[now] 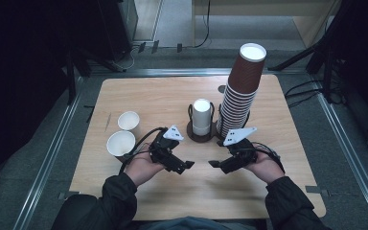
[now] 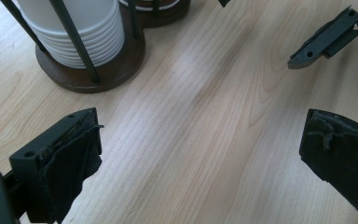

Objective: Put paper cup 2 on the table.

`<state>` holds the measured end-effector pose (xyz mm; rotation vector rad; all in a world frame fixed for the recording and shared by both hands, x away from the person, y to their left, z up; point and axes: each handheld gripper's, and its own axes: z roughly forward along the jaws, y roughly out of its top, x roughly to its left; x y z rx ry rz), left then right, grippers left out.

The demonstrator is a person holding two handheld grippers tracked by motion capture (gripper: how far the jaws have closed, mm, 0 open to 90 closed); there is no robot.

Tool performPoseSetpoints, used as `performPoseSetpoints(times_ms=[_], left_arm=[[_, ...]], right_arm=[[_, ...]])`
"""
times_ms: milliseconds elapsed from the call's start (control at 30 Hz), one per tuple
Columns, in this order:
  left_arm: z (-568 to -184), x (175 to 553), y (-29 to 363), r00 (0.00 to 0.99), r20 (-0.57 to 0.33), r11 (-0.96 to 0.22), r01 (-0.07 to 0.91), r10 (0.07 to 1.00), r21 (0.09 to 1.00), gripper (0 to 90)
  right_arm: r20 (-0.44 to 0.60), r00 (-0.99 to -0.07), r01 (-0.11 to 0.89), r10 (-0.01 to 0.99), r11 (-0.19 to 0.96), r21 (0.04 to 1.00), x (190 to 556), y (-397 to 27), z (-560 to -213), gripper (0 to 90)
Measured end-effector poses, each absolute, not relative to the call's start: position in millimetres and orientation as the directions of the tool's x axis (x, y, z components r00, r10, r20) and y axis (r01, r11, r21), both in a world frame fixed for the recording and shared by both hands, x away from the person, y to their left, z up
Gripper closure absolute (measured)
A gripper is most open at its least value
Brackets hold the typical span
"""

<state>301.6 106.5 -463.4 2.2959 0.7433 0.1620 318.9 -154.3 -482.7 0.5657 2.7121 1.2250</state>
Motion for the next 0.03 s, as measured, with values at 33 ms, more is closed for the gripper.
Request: performPoseSetpoints(times_ms=[33], left_arm=[[-463.9,301.7,106.5,0.826,-0.093,-0.583,0.468,0.556,0.664,0.0]], right_arm=[[0.048,-0.925,0.286,0.378,0.604,0.744,319.1,-154.4,-482.7,20.6]])
